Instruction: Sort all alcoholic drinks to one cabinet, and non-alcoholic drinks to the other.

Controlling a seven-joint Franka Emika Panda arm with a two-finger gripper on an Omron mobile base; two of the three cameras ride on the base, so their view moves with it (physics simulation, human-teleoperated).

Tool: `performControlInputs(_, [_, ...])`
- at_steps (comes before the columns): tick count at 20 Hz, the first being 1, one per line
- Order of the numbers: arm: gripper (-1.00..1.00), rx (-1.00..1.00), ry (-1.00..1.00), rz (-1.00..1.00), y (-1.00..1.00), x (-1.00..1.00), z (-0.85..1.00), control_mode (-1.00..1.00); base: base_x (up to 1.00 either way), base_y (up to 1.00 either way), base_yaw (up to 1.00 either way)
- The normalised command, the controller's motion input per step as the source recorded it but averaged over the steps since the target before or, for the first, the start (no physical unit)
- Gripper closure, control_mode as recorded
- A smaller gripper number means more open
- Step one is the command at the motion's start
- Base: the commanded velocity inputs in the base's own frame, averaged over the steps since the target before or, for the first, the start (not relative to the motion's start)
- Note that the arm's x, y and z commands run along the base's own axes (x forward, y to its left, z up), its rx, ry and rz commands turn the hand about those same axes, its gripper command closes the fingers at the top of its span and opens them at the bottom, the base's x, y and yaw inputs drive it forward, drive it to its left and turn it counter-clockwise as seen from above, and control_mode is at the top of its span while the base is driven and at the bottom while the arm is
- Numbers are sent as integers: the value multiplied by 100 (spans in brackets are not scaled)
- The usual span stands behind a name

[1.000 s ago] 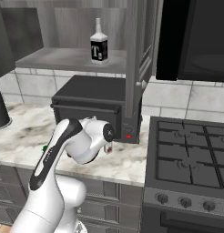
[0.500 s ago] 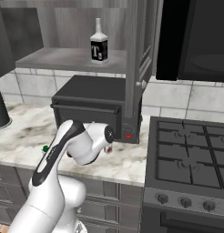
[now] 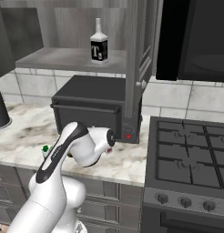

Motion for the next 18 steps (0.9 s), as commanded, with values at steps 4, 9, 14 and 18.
performControlInputs(4, [-100, 3, 1, 4, 10, 9, -19, -100, 0, 0, 0])
performControlInputs(9, [-100, 3, 0, 3, 8, 14, -13, -100, 0, 0, 0])
performControlInputs(14, [-100, 2, 0, 2, 2, 16, -10, -100, 0, 0, 0])
performControlInputs(18, [-100, 1, 0, 1, 0, 23, -8, -100, 0, 0, 0])
